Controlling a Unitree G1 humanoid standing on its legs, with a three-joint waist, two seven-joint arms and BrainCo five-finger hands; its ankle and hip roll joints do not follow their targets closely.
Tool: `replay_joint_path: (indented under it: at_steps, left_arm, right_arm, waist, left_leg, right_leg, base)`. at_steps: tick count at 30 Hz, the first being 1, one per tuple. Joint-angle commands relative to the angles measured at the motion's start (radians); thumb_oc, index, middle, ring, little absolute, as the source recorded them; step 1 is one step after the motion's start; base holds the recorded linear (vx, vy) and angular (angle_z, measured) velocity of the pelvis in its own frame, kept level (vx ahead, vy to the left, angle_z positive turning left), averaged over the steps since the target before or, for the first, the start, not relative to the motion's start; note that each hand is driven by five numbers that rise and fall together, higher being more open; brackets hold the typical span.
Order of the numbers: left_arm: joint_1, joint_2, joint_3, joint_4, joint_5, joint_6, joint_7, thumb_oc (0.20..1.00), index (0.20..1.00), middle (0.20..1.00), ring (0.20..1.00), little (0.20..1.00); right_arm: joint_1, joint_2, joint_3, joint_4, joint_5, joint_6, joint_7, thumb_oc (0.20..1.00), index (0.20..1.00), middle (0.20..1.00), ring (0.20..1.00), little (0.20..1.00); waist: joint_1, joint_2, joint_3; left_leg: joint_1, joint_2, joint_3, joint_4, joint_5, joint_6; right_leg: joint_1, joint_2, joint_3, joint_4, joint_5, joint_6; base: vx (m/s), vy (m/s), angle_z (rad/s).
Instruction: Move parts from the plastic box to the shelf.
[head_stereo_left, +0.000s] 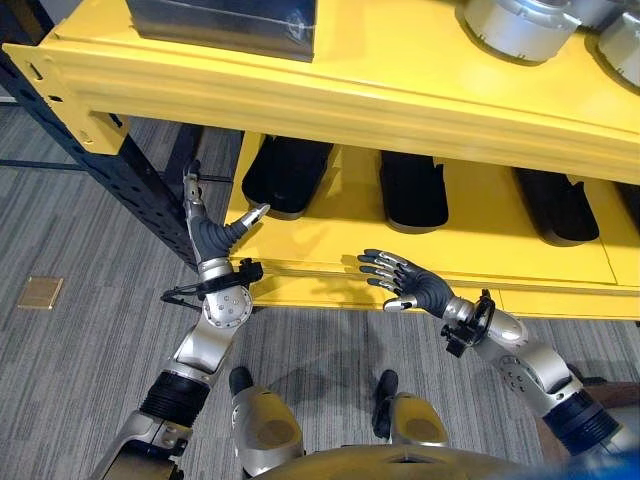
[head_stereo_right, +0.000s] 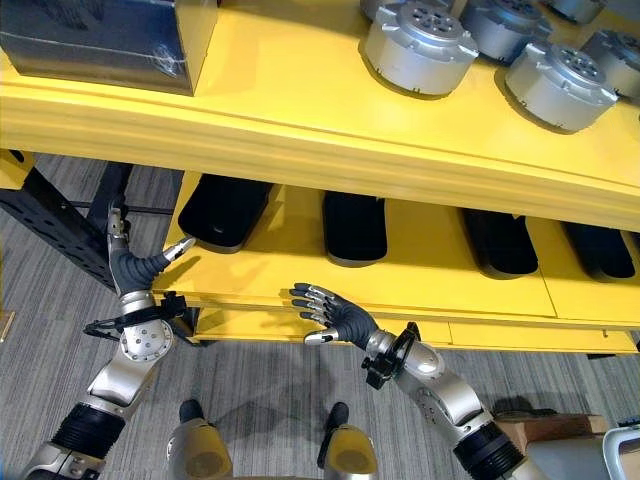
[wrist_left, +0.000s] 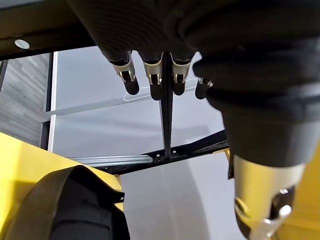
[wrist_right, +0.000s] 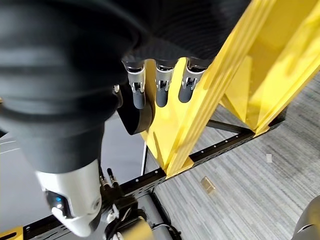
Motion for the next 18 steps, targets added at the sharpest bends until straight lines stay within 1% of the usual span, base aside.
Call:
replay_joint_path:
  at_steps: [1, 5, 9, 11, 14, 17, 18]
  left_arm:
    - [-0.082, 0.008, 0.019, 0.025, 0.061, 0.003, 0.062, 1.0, 1.0, 1.0, 1.0, 1.0]
    - [-0.151, 0.012, 0.016, 0.114, 0.049, 0.025, 0.085, 1.0, 1.0, 1.0, 1.0, 1.0]
    - [-0.2, 0.008, 0.006, 0.175, 0.021, 0.015, 0.068, 1.0, 1.0, 1.0, 1.0, 1.0]
    - [-0.228, 0.007, 0.004, 0.203, 0.024, 0.019, 0.079, 1.0, 1.0, 1.0, 1.0, 1.0]
    - [-0.278, 0.005, 0.009, 0.276, -0.036, 0.023, 0.1, 1.0, 1.0, 1.0, 1.0, 1.0]
    - [-0.301, 0.001, 0.016, 0.327, -0.037, 0.011, 0.119, 1.0, 1.0, 1.0, 1.0, 1.0]
    - [-0.32, 0.006, 0.019, 0.351, -0.039, 0.024, 0.117, 1.0, 1.0, 1.0, 1.0, 1.0]
  right_arm:
    - [-0.044, 0.029, -0.015, -0.048, 0.009, -0.043, 0.025, 1.0, 1.0, 1.0, 1.0, 1.0]
    - [-0.078, 0.024, 0.001, -0.029, -0.005, -0.034, 0.03, 1.0, 1.0, 1.0, 1.0, 1.0]
    - [-0.106, 0.022, 0.009, -0.017, -0.021, -0.024, 0.035, 1.0, 1.0, 1.0, 1.0, 1.0]
    - [-0.125, 0.017, 0.012, -0.01, -0.025, -0.018, 0.039, 1.0, 1.0, 1.0, 1.0, 1.0]
    - [-0.16, 0.012, 0.014, 0.0, -0.029, 0.001, 0.044, 1.0, 1.0, 1.0, 1.0, 1.0]
    - [-0.171, 0.014, 0.014, -0.001, -0.034, 0.012, 0.045, 1.0, 1.0, 1.0, 1.0, 1.0]
    - [-0.177, 0.015, 0.013, 0.001, -0.039, 0.017, 0.046, 1.0, 1.0, 1.0, 1.0, 1.0]
  waist:
    - [0.001, -0.009, 0.028]
    - [-0.017, 0.001, 0.044]
    - [-0.03, 0.009, 0.055]
    - [-0.037, 0.015, 0.061]
    - [-0.051, 0.025, 0.071]
    - [-0.059, 0.028, 0.075]
    - [-0.063, 0.03, 0.078]
  left_leg:
    - [-0.05, -0.015, 0.024, 0.122, -0.046, 0.061]
    - [-0.072, -0.001, 0.022, 0.149, -0.046, 0.055]
    - [-0.087, 0.007, 0.024, 0.156, -0.04, 0.049]
    - [-0.094, 0.01, 0.028, 0.156, -0.036, 0.045]
    - [-0.102, 0.013, 0.034, 0.156, -0.029, 0.041]
    - [-0.106, 0.016, 0.037, 0.16, -0.029, 0.04]
    - [-0.11, 0.017, 0.038, 0.167, -0.031, 0.04]
  right_leg:
    - [0.002, -0.013, -0.035, 0.11, -0.052, -0.015]
    - [-0.032, -0.015, -0.019, 0.156, -0.067, -0.023]
    - [-0.056, -0.02, -0.013, 0.169, -0.066, -0.026]
    - [-0.069, -0.024, -0.009, 0.174, -0.065, -0.026]
    - [-0.094, -0.032, -0.002, 0.189, -0.064, -0.027]
    - [-0.104, -0.036, 0.002, 0.198, -0.066, -0.027]
    - [-0.112, -0.039, 0.005, 0.206, -0.067, -0.027]
  base:
    - [-0.06, 0.036, -0.09]
    - [-0.05, 0.049, -0.08]
    - [-0.06, 0.048, -0.07]
    - [-0.08, 0.074, -0.07]
    - [-0.07, 0.091, -0.07]
    - [-0.03, 0.051, -0.13]
    - [-0.03, 0.037, -0.02]
